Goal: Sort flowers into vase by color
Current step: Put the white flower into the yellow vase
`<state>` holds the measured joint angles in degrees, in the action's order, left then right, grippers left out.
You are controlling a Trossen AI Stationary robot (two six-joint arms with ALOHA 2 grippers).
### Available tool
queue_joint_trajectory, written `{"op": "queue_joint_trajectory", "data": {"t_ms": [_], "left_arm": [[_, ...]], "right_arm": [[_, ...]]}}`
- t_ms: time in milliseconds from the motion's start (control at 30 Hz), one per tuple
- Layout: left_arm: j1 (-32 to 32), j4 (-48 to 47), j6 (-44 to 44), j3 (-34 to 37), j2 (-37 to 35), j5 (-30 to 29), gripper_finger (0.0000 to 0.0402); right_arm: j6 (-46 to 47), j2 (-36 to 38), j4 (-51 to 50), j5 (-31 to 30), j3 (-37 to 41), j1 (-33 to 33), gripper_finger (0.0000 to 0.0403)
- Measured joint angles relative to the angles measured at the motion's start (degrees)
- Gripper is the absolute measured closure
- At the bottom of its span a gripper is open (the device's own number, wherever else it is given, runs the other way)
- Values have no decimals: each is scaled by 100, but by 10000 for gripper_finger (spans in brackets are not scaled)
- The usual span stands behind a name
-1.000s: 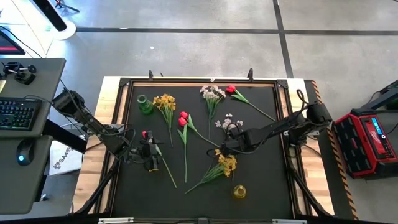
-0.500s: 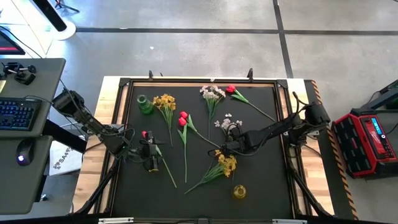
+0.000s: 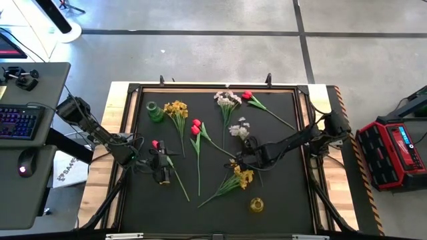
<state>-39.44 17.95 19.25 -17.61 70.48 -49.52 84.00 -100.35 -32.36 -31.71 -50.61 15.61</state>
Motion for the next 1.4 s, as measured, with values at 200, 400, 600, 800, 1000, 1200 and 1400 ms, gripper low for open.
{"op": "queue_joint_trajectory", "data": {"t_ms": [200, 400, 600, 800, 1000, 1200, 1400], "left_arm": [[2, 593, -420, 0, 0, 645, 149], [0, 1264, -947, 0, 0, 1044, 149], [0, 1488, -1030, 0, 2, 1096, 149], [0, 1544, -879, 0, 0, 1096, 149], [2, 1556, -731, 0, 0, 1053, 149], [4, 1679, -735, 0, 0, 1046, 149], [4, 1690, -735, 0, 0, 1037, 149]], "right_arm": [[148, 452, 72, -1378, -93, 484, 393], [-379, 1166, 530, -3504, -144, 1381, 395], [-2089, 1631, 1994, -4704, -149, 2621, 400], [-4533, 1623, 4192, -5591, -154, 3652, 401], [-4883, 1195, 4865, -5623, -160, 4144, 401], [-5246, 852, 5584, -5727, -161, 4388, 401], [-6308, 842, 5755, -5608, -670, 4494, 401]]}}
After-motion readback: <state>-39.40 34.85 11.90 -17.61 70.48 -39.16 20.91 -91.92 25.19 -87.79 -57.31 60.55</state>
